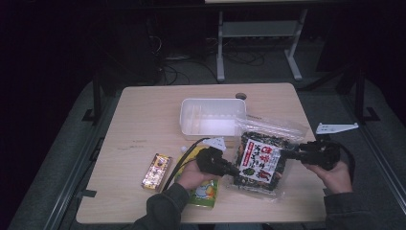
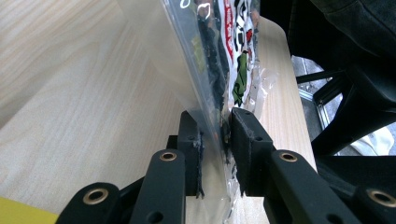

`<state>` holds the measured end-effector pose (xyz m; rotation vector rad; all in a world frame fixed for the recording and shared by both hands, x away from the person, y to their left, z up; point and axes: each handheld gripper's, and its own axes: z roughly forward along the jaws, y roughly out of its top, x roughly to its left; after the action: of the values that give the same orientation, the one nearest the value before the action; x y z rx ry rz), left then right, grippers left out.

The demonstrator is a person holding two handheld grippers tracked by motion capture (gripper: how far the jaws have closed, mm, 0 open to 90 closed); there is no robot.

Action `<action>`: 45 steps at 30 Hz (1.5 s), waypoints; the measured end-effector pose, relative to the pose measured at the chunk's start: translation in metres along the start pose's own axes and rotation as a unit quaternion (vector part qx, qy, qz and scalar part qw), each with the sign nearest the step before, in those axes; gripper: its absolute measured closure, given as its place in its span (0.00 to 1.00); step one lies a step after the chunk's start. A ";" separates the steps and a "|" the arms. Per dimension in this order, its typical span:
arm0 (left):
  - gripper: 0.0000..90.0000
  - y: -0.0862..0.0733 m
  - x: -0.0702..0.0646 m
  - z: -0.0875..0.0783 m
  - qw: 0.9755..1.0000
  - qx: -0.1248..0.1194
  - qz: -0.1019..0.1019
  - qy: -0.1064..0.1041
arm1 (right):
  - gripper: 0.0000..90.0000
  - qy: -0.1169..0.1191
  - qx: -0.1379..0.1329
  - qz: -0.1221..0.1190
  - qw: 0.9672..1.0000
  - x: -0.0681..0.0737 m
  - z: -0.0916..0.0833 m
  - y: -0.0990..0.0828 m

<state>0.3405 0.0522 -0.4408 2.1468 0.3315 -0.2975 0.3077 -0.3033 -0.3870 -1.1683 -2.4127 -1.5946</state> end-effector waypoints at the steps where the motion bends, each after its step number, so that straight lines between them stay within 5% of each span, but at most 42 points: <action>1: 0.82 0.000 0.000 0.000 1.000 0.000 0.000 0.000 | 0.67 0.004 0.002 -0.003 1.000 0.002 -0.001 0.001; 9: 0.78 -0.002 -0.001 -0.006 1.000 -0.010 0.003 0.002 | 0.85 0.055 0.000 -0.019 0.998 0.015 -0.008 0.010; 12: 0.76 -0.003 -0.002 -0.008 1.000 -0.010 0.002 0.004 | 0.86 0.056 0.002 -0.034 0.998 0.023 -0.009 0.013; 28: 0.60 -0.009 -0.015 -0.045 0.998 -0.019 0.012 0.053 | 0.86 0.010 -0.010 -0.073 0.997 0.050 -0.026 0.036; 45: 0.43 -0.039 -0.032 -0.090 0.994 -0.009 0.008 0.110 | 0.86 -0.035 -0.048 -0.089 0.994 0.063 -0.024 0.070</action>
<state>0.3053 0.1444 -0.4103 2.1666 0.4408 -0.0465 0.2951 -0.2727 -0.2956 -1.0669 -2.5757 -1.7664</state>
